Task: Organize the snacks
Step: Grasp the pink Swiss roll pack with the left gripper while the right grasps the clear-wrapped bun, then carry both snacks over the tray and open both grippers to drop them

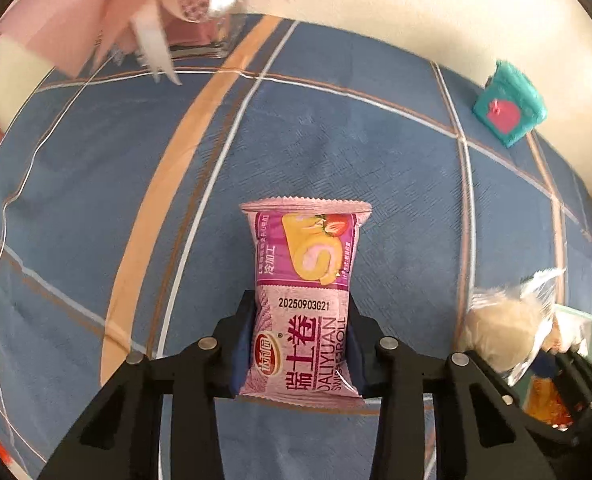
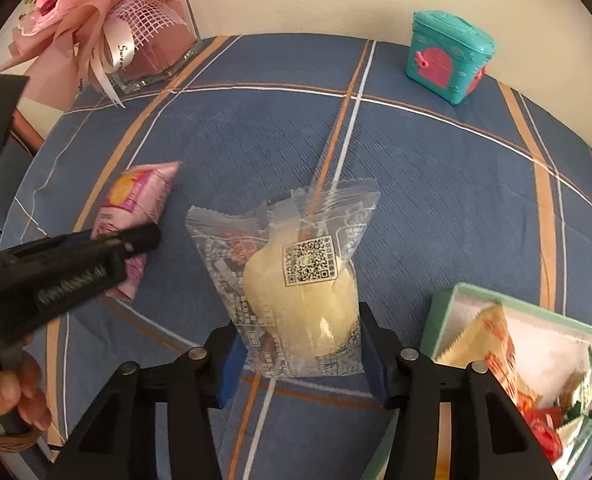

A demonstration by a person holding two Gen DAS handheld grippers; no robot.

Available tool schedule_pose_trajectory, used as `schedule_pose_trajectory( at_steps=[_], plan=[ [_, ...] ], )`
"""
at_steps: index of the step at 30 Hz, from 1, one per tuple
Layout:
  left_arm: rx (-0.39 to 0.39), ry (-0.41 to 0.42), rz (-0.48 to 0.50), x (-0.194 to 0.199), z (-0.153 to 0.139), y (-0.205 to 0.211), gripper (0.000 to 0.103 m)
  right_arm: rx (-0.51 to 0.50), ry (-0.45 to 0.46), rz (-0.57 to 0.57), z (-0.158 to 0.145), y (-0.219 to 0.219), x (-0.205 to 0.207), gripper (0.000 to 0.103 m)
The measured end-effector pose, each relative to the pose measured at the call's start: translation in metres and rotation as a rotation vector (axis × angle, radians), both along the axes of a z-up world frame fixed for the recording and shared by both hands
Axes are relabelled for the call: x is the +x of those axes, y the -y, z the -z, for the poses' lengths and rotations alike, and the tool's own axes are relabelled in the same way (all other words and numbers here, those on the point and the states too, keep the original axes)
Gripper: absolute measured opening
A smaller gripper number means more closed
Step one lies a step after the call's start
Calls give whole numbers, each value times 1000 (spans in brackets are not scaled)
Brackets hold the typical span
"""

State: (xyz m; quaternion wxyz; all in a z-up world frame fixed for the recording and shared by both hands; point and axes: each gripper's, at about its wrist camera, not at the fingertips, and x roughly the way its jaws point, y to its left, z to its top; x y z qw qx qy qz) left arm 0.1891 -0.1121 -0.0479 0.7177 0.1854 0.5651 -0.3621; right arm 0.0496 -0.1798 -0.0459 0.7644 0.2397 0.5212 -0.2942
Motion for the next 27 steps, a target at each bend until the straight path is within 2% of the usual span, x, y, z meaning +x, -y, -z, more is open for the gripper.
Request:
schedule_pose_trajectory(
  at_steps=[6, 13, 19, 27],
  plan=[
    [-97, -29, -67, -21, -31, -35, 40, -2, 47, 28, -18, -18, -28, 51],
    [-192, -25, -62, -67, -77, -42, 40, -15, 138, 72, -54, -39, -75, 51],
    [-279, 15, 8, -124, -112, -38, 40, -59, 162, 164, -80, -48, -126, 51],
    [-311, 46, 121, -199, -126, -40, 40, -87, 200, 294, -97, -50, -206, 51]
  ],
)
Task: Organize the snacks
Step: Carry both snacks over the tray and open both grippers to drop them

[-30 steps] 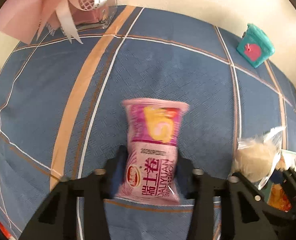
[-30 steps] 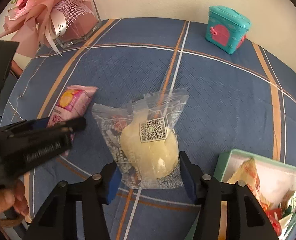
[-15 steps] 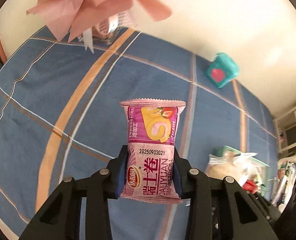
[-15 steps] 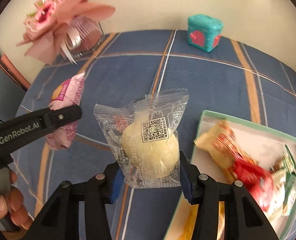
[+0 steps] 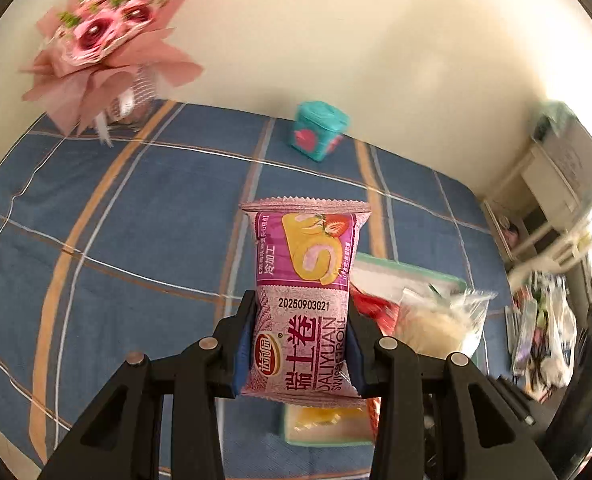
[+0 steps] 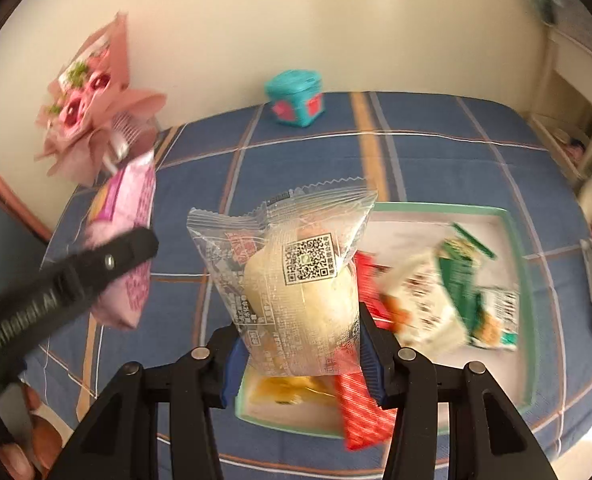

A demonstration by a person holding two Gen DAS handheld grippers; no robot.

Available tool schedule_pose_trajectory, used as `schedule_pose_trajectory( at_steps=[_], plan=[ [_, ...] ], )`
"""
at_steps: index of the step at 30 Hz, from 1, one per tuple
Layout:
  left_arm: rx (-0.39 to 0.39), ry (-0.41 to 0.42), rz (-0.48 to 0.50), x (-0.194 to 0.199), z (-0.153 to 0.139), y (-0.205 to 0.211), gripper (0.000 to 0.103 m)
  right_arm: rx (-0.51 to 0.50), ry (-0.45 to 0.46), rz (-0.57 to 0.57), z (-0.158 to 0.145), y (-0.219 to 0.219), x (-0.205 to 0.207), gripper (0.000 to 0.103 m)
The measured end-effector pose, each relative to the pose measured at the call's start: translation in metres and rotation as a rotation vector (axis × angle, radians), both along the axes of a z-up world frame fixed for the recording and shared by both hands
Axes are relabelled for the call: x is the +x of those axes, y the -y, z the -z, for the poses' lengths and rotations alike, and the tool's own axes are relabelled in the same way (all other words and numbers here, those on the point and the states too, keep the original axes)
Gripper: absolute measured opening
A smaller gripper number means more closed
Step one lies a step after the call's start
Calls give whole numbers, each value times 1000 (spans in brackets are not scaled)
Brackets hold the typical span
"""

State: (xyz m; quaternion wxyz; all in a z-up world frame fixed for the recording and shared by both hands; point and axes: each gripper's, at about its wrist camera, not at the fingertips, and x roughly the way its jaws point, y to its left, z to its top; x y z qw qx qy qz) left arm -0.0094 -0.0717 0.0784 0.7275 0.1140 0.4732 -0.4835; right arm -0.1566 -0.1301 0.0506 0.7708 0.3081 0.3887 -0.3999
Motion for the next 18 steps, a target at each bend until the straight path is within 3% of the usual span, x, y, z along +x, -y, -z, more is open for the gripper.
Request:
schedule_pose_trajectory(
  at_steps=[12, 18],
  plan=[
    [26, -32, 148, -73, 12, 10, 40, 20, 6, 148, 9, 13, -83, 51],
    [81, -23, 232, -108, 28, 24, 41, 71, -48, 198, 28, 29, -102, 51]
  ],
)
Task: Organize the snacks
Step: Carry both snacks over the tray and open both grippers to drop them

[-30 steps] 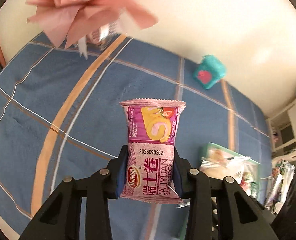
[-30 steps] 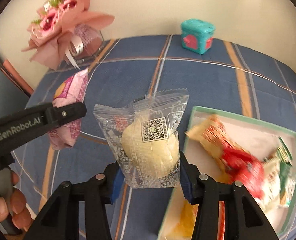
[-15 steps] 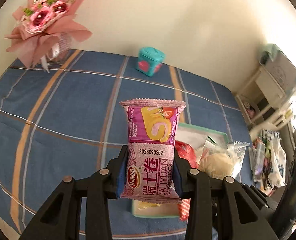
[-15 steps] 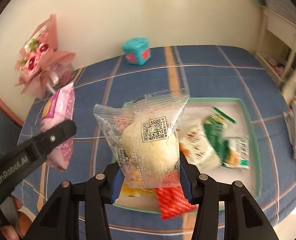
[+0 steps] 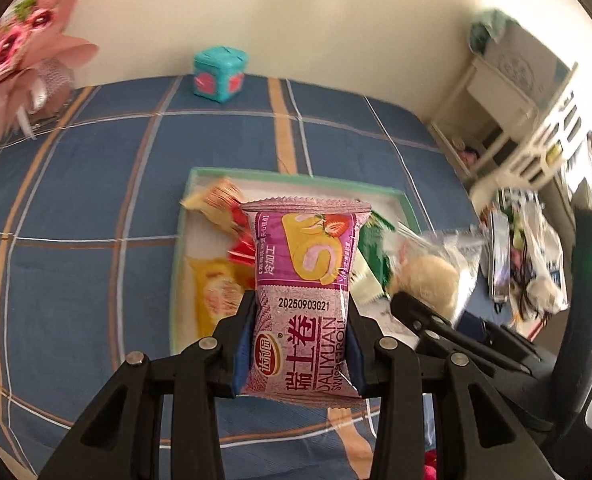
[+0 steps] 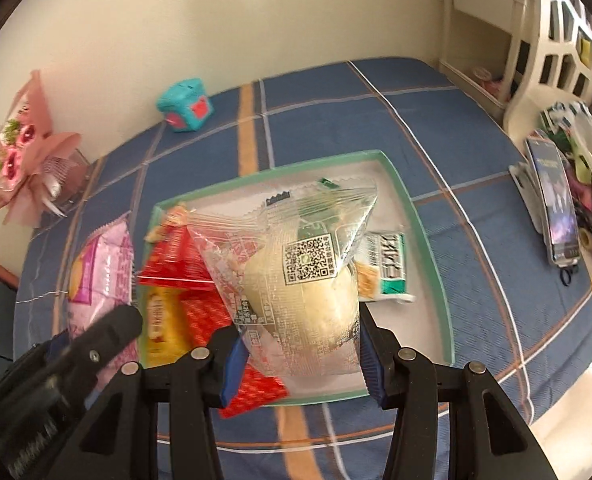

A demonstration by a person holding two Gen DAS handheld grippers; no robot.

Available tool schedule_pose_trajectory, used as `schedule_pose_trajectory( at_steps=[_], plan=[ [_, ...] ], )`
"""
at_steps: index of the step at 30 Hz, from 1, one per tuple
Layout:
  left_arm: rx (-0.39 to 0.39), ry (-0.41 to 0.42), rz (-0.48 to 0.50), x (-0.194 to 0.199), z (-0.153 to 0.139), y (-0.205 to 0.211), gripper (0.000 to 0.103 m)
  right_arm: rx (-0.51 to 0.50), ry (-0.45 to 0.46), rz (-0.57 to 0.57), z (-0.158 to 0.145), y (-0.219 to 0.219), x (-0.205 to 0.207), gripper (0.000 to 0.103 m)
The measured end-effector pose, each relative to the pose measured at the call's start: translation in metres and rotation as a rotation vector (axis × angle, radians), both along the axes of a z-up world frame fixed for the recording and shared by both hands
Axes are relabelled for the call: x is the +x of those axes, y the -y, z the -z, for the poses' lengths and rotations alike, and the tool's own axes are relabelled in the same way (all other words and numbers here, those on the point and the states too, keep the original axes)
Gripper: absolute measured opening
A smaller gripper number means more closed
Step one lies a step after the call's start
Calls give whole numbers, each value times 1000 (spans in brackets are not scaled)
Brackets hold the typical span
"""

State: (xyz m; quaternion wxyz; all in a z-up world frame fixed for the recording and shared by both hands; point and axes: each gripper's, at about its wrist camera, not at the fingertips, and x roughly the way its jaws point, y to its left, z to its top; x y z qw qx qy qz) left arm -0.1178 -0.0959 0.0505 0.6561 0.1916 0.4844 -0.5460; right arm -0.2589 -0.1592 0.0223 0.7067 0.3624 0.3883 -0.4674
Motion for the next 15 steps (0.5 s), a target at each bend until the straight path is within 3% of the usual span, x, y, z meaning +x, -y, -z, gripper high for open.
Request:
schedule_pose_trajectory(
  at_steps=[3, 15],
  plan=[
    [33, 20, 13, -9, 9, 6, 40, 42, -28, 11, 12, 6, -3, 51],
    [118, -37, 0, -5, 47, 19, 41, 130, -76, 18, 44, 13, -2, 51]
  ],
)
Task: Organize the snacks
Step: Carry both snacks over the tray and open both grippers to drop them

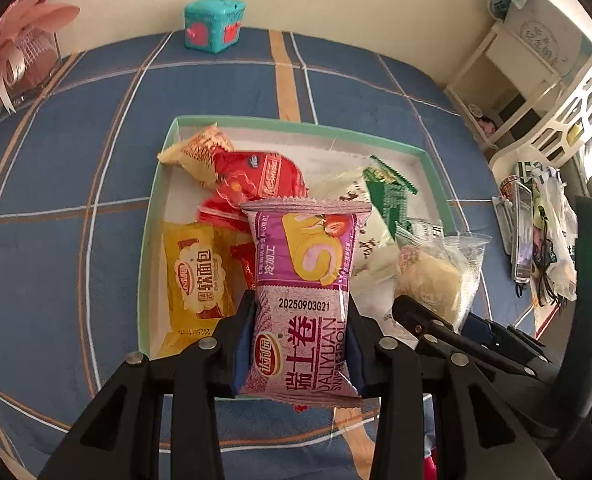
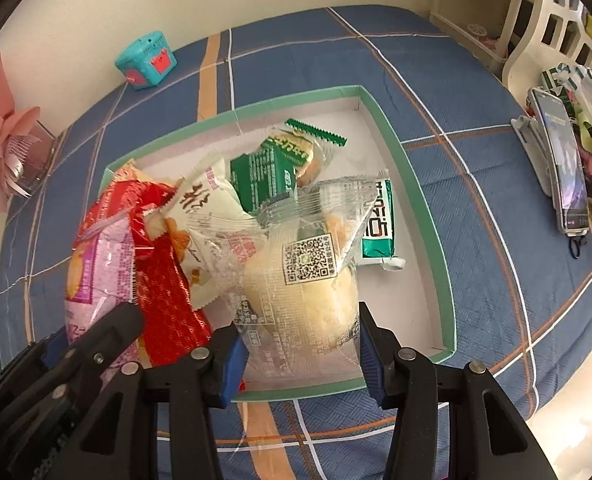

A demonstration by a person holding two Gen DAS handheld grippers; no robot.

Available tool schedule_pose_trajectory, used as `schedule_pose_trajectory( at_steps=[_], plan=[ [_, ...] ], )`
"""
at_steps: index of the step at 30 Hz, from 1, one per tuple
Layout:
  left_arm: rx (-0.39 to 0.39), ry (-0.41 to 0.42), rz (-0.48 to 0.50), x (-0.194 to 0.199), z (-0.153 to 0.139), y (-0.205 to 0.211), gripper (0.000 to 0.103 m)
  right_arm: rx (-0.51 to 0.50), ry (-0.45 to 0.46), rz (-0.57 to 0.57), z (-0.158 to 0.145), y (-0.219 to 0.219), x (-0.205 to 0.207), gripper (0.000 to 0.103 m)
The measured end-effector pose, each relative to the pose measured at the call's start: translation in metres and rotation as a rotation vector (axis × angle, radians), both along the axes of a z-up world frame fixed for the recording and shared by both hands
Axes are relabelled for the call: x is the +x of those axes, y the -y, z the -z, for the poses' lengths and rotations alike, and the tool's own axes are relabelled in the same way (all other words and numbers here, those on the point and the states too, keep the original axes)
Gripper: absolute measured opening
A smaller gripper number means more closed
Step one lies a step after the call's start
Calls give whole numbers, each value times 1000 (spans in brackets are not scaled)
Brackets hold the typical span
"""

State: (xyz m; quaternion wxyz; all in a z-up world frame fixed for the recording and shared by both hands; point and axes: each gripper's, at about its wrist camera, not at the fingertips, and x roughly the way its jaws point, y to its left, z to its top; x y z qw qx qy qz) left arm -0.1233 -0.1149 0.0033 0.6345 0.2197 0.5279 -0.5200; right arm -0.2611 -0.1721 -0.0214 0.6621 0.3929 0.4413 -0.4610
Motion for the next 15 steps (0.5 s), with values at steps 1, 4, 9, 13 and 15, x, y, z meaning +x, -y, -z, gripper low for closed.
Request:
schedule_pose_trajectory(
  at_steps=[1, 4, 9, 13, 15],
  plan=[
    [5, -3, -1, 0, 3, 1, 40, 3, -3, 1, 2, 1, 1, 51],
    [20, -5, -5, 1, 11, 5, 40, 8, -16, -1, 9, 3, 2, 51],
    [32, -28, -13, 2, 21, 9, 40, 20, -26, -3, 14, 7, 3, 51],
    [36, -39, -24, 4, 24, 13, 41, 23, -28, -7, 17, 8, 4, 52],
    [37, -51, -29, 5, 26, 13, 41, 23, -28, -8, 17, 8, 5, 52]
  ],
)
